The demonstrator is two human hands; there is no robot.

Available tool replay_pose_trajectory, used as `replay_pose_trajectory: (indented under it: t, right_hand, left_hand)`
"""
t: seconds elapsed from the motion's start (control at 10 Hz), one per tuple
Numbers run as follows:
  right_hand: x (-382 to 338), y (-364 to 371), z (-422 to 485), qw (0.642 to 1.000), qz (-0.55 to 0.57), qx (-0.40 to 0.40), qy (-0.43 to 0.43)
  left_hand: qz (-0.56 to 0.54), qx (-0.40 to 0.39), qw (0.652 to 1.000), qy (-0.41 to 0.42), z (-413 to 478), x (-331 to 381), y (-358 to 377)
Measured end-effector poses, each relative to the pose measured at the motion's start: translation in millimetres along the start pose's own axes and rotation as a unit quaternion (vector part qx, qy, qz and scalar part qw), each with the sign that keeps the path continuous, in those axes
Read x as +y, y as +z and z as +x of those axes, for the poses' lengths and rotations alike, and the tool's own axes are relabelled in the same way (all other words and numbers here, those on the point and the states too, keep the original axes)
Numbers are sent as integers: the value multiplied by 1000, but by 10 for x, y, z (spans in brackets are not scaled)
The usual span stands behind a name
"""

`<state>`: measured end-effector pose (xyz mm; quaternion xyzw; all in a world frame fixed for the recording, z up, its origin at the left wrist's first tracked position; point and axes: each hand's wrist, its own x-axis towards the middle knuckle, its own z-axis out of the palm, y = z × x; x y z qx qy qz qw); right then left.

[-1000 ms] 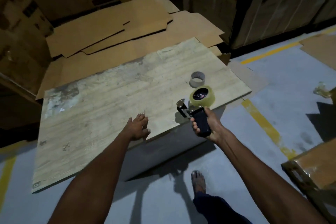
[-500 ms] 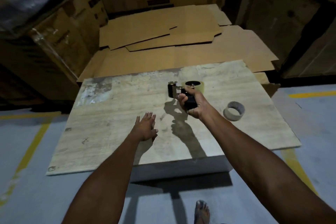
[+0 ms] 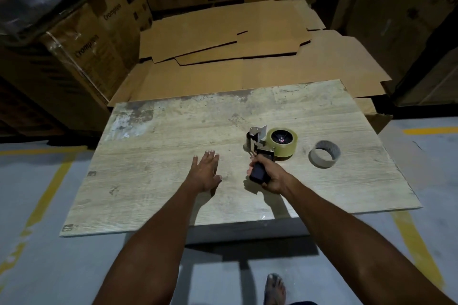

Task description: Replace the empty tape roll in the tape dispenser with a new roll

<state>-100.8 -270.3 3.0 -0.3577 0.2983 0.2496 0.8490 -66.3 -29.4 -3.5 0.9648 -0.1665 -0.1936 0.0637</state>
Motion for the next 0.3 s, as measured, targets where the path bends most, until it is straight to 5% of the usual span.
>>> replay_pose_trajectory:
  t: [0.1,0.2,0.3]
  right_hand:
    - [86,-162,3,988,-133,74,-5]
    - [97,-260,-101,922,-343,172,-49]
    - [135,-307,-294,806,-514,265,-127]
  left_hand:
    - [15,-1,1000,-8,-38,60,18]
    - [25,9,1000,-11,-190,133,-14]
    - [42,19,999,-12,-360,181,-26]
